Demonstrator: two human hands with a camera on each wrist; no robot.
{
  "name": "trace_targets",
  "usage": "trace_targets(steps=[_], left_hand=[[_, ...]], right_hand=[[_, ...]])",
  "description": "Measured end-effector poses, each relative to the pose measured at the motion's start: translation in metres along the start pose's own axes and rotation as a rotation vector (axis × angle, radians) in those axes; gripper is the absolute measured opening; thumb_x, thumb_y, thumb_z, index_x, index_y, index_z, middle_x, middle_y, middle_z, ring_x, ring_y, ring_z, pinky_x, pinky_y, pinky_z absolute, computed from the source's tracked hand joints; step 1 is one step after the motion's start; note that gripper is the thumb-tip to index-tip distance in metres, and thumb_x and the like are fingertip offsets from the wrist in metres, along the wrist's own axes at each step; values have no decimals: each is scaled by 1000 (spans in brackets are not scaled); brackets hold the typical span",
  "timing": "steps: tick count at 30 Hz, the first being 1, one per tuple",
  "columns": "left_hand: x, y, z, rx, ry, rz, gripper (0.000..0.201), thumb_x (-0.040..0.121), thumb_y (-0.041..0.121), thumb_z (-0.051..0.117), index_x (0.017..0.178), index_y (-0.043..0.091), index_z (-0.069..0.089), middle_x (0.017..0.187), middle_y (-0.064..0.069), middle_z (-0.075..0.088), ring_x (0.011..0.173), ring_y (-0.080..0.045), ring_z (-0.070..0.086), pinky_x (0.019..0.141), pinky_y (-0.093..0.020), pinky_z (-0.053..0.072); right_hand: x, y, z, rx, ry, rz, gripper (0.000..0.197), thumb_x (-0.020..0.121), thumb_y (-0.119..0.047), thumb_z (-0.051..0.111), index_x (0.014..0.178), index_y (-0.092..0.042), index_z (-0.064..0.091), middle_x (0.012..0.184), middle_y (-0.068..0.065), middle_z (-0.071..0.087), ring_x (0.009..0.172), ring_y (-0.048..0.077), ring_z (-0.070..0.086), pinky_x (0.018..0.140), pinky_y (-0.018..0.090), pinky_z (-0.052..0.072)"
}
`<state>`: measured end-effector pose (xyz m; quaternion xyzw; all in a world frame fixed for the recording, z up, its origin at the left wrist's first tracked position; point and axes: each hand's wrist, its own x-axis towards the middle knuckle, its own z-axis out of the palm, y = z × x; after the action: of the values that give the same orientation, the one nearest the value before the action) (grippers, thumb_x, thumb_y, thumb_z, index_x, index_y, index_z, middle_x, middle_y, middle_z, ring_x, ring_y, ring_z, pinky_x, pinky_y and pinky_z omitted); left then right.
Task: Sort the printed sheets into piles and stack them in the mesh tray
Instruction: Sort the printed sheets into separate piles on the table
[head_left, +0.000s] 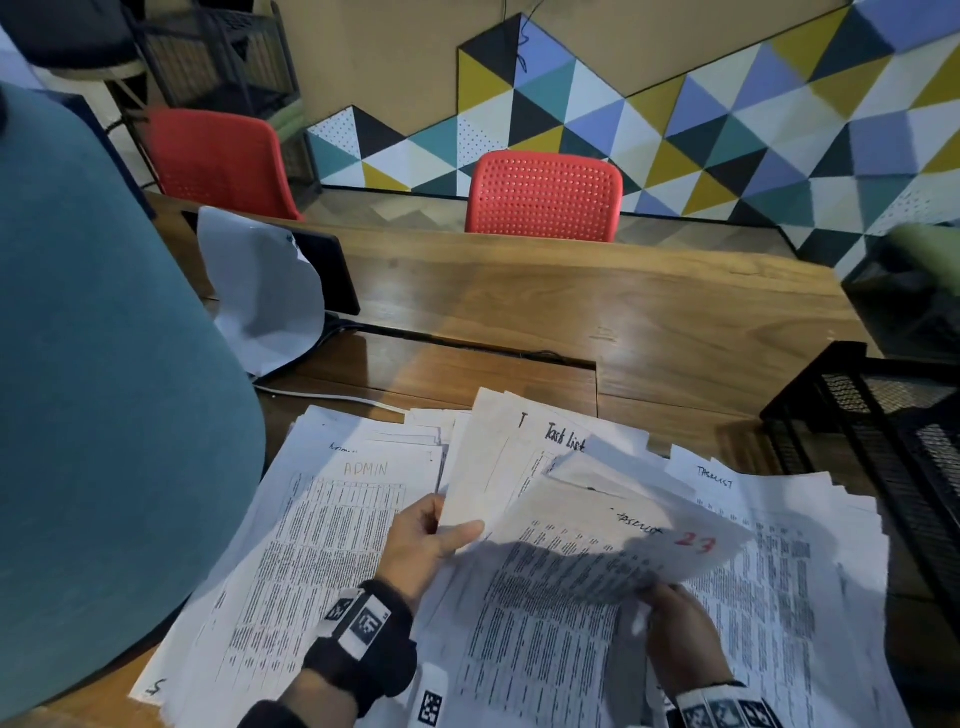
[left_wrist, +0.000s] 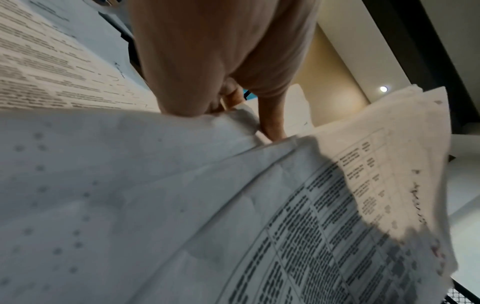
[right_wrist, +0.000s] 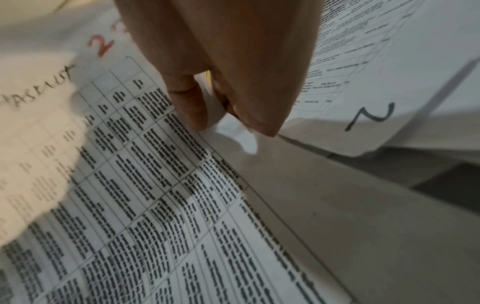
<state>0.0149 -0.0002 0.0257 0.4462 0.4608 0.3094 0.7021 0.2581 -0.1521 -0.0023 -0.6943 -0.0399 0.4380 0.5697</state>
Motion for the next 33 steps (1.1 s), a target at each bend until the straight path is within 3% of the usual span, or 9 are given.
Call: trace_targets(steps=[6,9,13,17,21,24,26,29,33], left_hand=[[0,-3,2,12,53,-74,21,93,13,64,108,-2,68,102,-12,76,97,-18,70,84,-27,53],[2,-5,5,44,30,-97,25,87,6,70,112,0,68,106,-13,76,104,-27,71,87,-34,57],[3,2,13,54,99,-82,39,72,3,83,107,2,67,100,-11,77,92,-21,75,82,-30,60],[1,6,15,107,118,-133,14,88,28,72,99,25,63,96,11,69,91,-1,61,101,-36,43],[0,12,17,132,65,-180,37,97,48,50,125,26,62,129,12,57,123,-9,51,112,-40,33],[-3,10,20,212,-51,-139,32,89,47,64,115,28,63,114,17,63,106,1,59,97,-26,43],[-4,2,20,244,-89,-95,30,86,33,72,111,19,66,102,7,74,101,-3,68,79,-13,52],[-2,-6,16,215,-72,-95,36,79,26,80,109,9,69,96,8,78,100,-3,71,89,-26,57],[5,-10,9,280,41,-144,75,65,69,77,109,9,67,107,-1,73,103,-16,68,102,-45,49]], right_hand=[[4,2,-6,155,-14,27,17,87,14,51,101,5,57,98,24,63,70,23,66,54,26,55],[9,11,-8,146,-61,33,36,86,6,61,119,-3,50,104,17,65,88,31,63,76,39,53],[11,17,-7,-4,-95,-18,36,82,3,65,117,-3,63,102,16,72,84,31,64,71,37,50],[11,15,-12,152,-107,-14,59,58,-4,76,115,-1,63,103,12,74,89,26,70,67,28,59],[6,12,-14,171,-113,1,34,87,15,49,115,-1,60,94,15,74,78,24,71,52,22,56],[2,13,-11,168,-122,16,41,90,14,47,122,-9,58,111,16,68,103,33,63,69,28,58],[1,16,-10,125,-136,8,39,87,14,52,116,-11,58,103,16,71,96,34,64,71,37,59],[1,20,-12,-41,-130,-70,53,70,5,73,117,-6,53,98,22,71,92,38,65,77,42,53],[-9,10,-14,-203,-122,-201,33,77,13,66,105,-4,65,87,7,76,82,21,70,69,28,55]])
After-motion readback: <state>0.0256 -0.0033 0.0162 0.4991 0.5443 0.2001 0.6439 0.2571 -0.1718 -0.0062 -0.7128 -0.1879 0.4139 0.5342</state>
